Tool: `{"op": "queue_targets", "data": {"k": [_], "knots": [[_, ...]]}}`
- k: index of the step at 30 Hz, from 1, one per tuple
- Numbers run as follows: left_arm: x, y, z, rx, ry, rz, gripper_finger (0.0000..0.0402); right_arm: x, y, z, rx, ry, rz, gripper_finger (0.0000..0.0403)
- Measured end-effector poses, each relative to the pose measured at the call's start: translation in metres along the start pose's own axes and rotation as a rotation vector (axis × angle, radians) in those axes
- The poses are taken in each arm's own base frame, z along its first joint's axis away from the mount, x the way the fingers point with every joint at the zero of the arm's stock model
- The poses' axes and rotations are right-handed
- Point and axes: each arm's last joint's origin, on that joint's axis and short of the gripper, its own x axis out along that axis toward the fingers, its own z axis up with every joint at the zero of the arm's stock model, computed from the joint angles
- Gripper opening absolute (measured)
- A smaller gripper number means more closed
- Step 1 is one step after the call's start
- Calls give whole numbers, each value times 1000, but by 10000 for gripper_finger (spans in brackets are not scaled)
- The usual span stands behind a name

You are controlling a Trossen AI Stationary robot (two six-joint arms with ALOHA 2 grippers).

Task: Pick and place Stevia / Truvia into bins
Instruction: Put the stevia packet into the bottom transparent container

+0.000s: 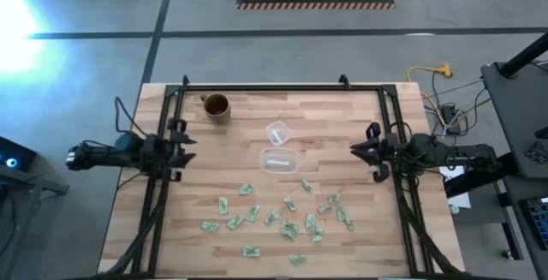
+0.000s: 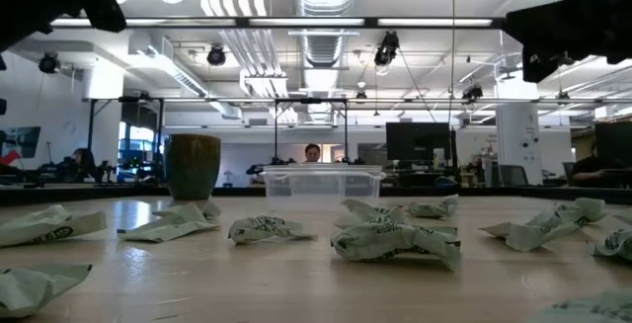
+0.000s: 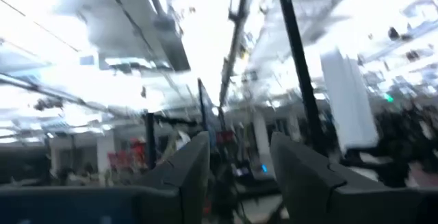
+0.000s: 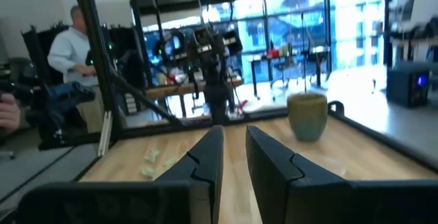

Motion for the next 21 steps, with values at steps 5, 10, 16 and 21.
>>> {"op": "queue_targets", "data": {"k": [5, 10, 16, 21], "knots": [[0, 1, 5, 2, -52, 9, 141, 0, 1, 9, -39, -90, 13, 57], [3, 0, 2, 51, -7, 1, 141, -2, 3, 19, -166, -205, 26, 57], [28, 5, 29, 117, 4, -2, 141, -6, 6, 40, -285, -328, 12, 57], [57, 8, 43, 180, 54, -16, 141, -9, 8, 52, -301, -342, 10, 57]]}}
